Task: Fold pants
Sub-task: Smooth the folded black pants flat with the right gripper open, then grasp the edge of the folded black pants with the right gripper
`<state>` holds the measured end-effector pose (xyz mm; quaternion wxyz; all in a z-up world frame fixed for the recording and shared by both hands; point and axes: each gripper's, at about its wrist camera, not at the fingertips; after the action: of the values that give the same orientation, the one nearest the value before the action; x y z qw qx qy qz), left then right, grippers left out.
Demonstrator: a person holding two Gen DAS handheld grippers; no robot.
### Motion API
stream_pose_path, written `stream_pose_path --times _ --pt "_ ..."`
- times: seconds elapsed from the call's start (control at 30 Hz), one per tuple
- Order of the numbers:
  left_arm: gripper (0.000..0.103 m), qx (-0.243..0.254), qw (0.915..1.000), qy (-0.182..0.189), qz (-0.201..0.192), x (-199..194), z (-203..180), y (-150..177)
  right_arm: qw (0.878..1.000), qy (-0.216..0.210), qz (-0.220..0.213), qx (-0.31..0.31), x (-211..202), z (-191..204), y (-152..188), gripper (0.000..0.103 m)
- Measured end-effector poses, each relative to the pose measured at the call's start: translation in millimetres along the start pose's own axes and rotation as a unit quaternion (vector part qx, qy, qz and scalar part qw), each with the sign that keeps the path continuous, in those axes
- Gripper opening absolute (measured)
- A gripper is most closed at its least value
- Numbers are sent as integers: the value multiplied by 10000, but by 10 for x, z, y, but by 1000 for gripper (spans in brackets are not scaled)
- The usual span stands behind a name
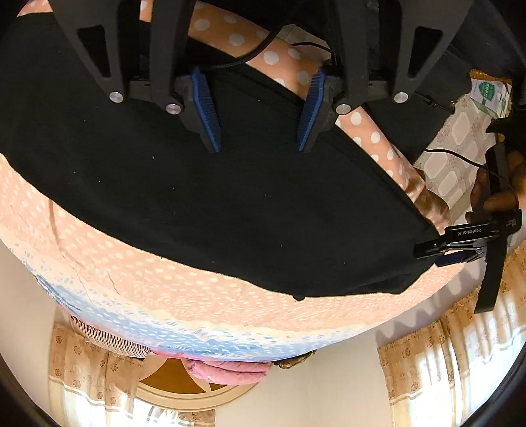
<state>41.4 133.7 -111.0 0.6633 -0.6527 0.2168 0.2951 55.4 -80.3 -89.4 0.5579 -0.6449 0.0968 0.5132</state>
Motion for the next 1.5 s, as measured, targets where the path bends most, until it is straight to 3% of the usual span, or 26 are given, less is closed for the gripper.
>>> stream_pose_path --times 0.13,0.27,0.4,0.57,0.7,0.9,1.13,1.2,1.23,1.37,1.5 --pt "103 328 9991 264 -7 23 -289 -28 9991 169 -298 267 -209 -192 29 50" --pt "103 465 9979 362 285 213 -474 71 9956 476 -332 742 -318 -539 99 50" --pt "103 38 9974 644 317 250 -354 108 9951 349 -236 889 -243 -781 224 50" --pt "103 42 9995 290 87 103 -264 84 9954 140 -511 794 -465 -811 190 50" --pt "103 -330 9994 -74 28 102 66 31 9898 393 -870 1060 -843 -1148 256 50" --pt "103 -866 9951 -474 6 161 468 52 9674 1071 -1134 1996 -1386 -1896 607 51" --pt "103 -745 9941 -793 14 282 508 162 9217 1538 -1228 3342 -1801 -2767 1219 50" --pt "103 -647 9941 -866 -8 280 470 166 9202 1158 -1431 3454 -1891 -2849 1331 50" --pt "103 -657 9941 -859 -14 288 474 142 9191 1167 -1497 3452 -1937 -2847 1336 50" --pt "103 -719 9930 -907 -238 170 558 89 9107 1530 -1857 3359 -2237 -2912 1352 50" --pt "103 -872 9905 -1026 -273 168 721 63 8877 1705 -1974 3795 -2474 -3154 1521 50"
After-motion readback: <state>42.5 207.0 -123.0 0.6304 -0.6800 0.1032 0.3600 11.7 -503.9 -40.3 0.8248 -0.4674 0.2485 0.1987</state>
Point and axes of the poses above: each gripper's, at about its wrist camera, not at the fingertips, and x roughly the way its jaws point, z to its left, y to its underside, and after that the axes turned 2 degrees about -y, right-handed
